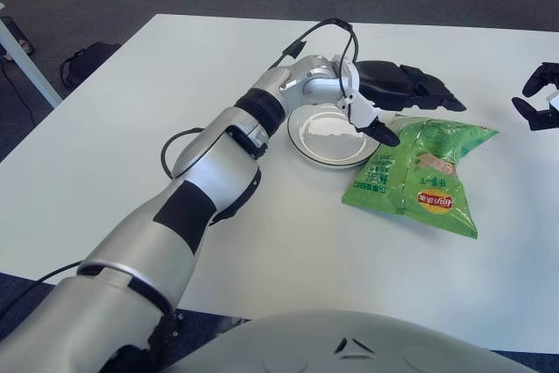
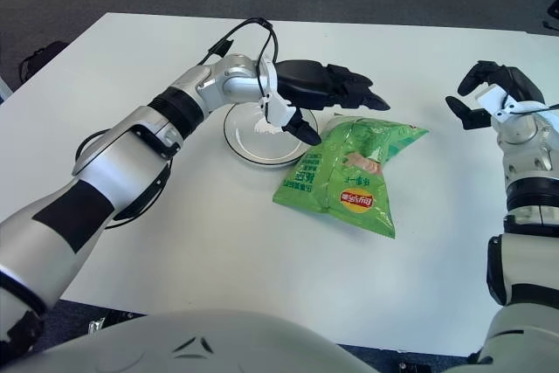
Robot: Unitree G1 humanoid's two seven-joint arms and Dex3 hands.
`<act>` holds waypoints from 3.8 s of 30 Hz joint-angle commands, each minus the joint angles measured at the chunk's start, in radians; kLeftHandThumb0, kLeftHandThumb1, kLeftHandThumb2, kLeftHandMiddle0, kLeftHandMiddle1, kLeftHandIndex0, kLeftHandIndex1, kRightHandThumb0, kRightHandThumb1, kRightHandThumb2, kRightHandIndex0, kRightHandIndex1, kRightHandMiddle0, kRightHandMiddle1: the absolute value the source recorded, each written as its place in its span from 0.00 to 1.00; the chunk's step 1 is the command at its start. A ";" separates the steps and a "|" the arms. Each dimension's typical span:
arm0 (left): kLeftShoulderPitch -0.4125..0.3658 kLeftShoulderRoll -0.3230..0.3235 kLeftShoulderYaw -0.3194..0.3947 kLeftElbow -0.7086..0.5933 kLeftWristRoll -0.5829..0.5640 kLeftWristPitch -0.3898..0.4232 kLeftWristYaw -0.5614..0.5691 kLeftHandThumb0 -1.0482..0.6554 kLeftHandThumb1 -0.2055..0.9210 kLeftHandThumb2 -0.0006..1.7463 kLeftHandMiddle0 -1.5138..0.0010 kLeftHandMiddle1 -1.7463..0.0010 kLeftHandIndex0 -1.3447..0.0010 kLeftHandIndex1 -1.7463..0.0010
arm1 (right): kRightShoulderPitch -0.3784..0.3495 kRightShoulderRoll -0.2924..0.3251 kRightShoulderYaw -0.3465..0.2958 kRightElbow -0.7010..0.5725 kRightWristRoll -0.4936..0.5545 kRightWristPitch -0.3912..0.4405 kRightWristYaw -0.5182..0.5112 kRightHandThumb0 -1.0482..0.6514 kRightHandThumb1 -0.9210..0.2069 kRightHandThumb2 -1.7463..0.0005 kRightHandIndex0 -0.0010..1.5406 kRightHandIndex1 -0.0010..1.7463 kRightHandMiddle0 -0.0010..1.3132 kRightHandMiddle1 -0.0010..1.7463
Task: Put the snack into the plate.
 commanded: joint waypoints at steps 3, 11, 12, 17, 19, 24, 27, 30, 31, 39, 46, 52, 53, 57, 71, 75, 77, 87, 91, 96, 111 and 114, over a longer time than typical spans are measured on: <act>-0.011 0.001 0.005 0.003 -0.022 0.029 -0.055 0.55 0.62 0.79 0.89 0.55 0.98 0.31 | 0.024 0.005 -0.030 -0.041 0.020 0.013 -0.009 0.34 0.52 0.26 0.79 1.00 0.45 1.00; 0.039 0.034 0.007 -0.066 -0.075 -0.009 -0.170 0.74 0.83 0.50 0.88 0.08 0.91 0.18 | 0.034 0.003 -0.059 -0.055 0.030 0.018 -0.004 0.34 0.52 0.26 0.79 1.00 0.46 1.00; 0.047 0.041 0.011 -0.083 -0.099 -0.014 -0.197 0.77 0.87 0.44 0.87 0.05 0.91 0.18 | 0.036 0.001 -0.060 -0.057 0.032 0.020 -0.002 0.34 0.52 0.26 0.79 1.00 0.46 1.00; 0.067 0.056 0.029 -0.115 -0.173 -0.018 -0.269 0.81 0.94 0.36 0.86 0.01 0.92 0.19 | 0.046 -0.003 -0.068 -0.069 0.037 0.029 0.006 0.34 0.52 0.26 0.79 1.00 0.46 1.00; 0.076 0.061 0.036 -0.125 -0.200 -0.023 -0.288 0.77 0.90 0.41 0.88 0.07 0.93 0.22 | 0.049 -0.002 -0.072 -0.071 0.040 0.031 0.006 0.34 0.52 0.26 0.79 1.00 0.46 1.00; 0.092 0.085 0.041 -0.147 -0.256 -0.058 -0.340 0.58 0.67 0.77 0.90 0.49 0.98 0.33 | 0.051 -0.008 -0.071 -0.062 0.032 0.020 -0.004 0.33 0.53 0.26 0.79 1.00 0.46 1.00; 0.099 0.100 0.040 -0.149 -0.291 -0.096 -0.375 0.48 0.77 0.71 0.89 0.60 0.99 0.40 | 0.047 -0.012 -0.062 -0.055 0.015 0.013 -0.019 0.33 0.53 0.25 0.79 1.00 0.46 1.00; 0.106 0.117 0.036 -0.141 -0.315 -0.143 -0.403 0.41 0.90 0.62 0.89 0.68 1.00 0.47 | 0.046 -0.014 -0.060 -0.052 0.007 0.002 -0.029 0.33 0.53 0.25 0.79 1.00 0.47 1.00; 0.108 0.121 0.032 -0.136 -0.312 -0.163 -0.404 0.39 0.92 0.61 0.89 0.70 1.00 0.50 | 0.048 -0.014 -0.061 -0.056 0.007 0.000 -0.031 0.33 0.53 0.25 0.79 1.00 0.47 1.00; 0.094 0.113 0.020 -0.070 -0.287 -0.343 -0.369 0.27 1.00 0.60 0.95 0.85 1.00 0.73 | 0.052 -0.011 -0.071 -0.066 0.026 -0.001 -0.018 0.33 0.54 0.25 0.81 1.00 0.47 1.00; 0.077 0.126 0.002 -0.035 -0.218 -0.461 -0.331 0.27 1.00 0.57 0.97 0.89 1.00 0.73 | 0.054 -0.011 -0.073 -0.073 0.030 0.007 -0.008 0.33 0.54 0.25 0.80 1.00 0.47 1.00; 0.066 0.138 -0.031 -0.027 -0.210 -0.433 -0.362 0.31 1.00 0.54 0.97 0.91 1.00 0.68 | 0.059 -0.012 -0.073 -0.089 0.022 0.007 -0.015 0.33 0.54 0.25 0.80 1.00 0.47 1.00; 0.061 0.141 -0.044 -0.035 -0.189 -0.423 -0.371 0.32 1.00 0.54 0.97 0.91 1.00 0.67 | 0.056 -0.014 -0.068 -0.086 0.017 0.009 -0.013 0.33 0.54 0.25 0.80 1.00 0.47 1.00; 0.049 0.140 -0.073 -0.057 -0.097 -0.397 -0.356 0.39 0.99 0.55 0.97 0.93 1.00 0.66 | 0.055 -0.018 -0.061 -0.085 0.009 0.013 -0.008 0.33 0.53 0.25 0.79 1.00 0.47 1.00; 0.043 0.115 -0.173 -0.052 0.175 -0.294 -0.200 0.47 0.91 0.65 0.96 0.98 1.00 0.76 | 0.072 -0.004 -0.085 -0.121 0.042 0.042 0.018 0.34 0.52 0.26 0.78 1.00 0.46 1.00; 0.021 0.092 -0.214 -0.027 0.231 -0.262 -0.146 0.40 0.98 0.63 0.96 0.99 1.00 0.81 | 0.078 -0.002 -0.085 -0.133 0.042 0.049 0.021 0.34 0.52 0.26 0.79 1.00 0.46 1.00; 0.013 0.094 -0.227 -0.021 0.246 -0.257 -0.122 0.37 0.99 0.64 0.96 0.99 1.00 0.82 | 0.080 0.001 -0.086 -0.139 0.043 0.052 0.022 0.34 0.52 0.26 0.79 1.00 0.46 1.00; -0.061 0.056 -0.256 0.055 0.282 -0.184 -0.013 0.29 1.00 0.66 0.96 0.99 1.00 0.84 | 0.099 0.020 -0.100 -0.159 0.060 0.054 0.030 0.34 0.52 0.26 0.80 1.00 0.46 1.00; -0.073 0.032 -0.257 0.086 0.281 -0.163 0.021 0.29 1.00 0.65 0.97 1.00 1.00 0.86 | 0.112 0.029 -0.108 -0.174 0.067 0.058 0.032 0.34 0.52 0.26 0.80 1.00 0.46 1.00; -0.080 0.006 -0.240 0.125 0.257 -0.126 0.028 0.31 1.00 0.66 0.97 1.00 1.00 0.87 | 0.129 0.035 -0.117 -0.198 0.076 0.069 0.036 0.34 0.52 0.26 0.79 1.00 0.46 1.00; -0.071 -0.058 -0.165 0.173 0.173 0.066 -0.030 0.28 1.00 0.67 0.95 0.99 1.00 0.85 | 0.165 0.040 -0.123 -0.245 0.076 0.114 0.040 0.34 0.50 0.28 0.76 1.00 0.44 1.00; -0.071 -0.066 -0.166 0.184 0.176 0.098 -0.026 0.27 1.00 0.67 0.95 0.99 1.00 0.84 | 0.171 0.040 -0.126 -0.252 0.075 0.117 0.039 0.34 0.50 0.28 0.76 1.00 0.44 1.00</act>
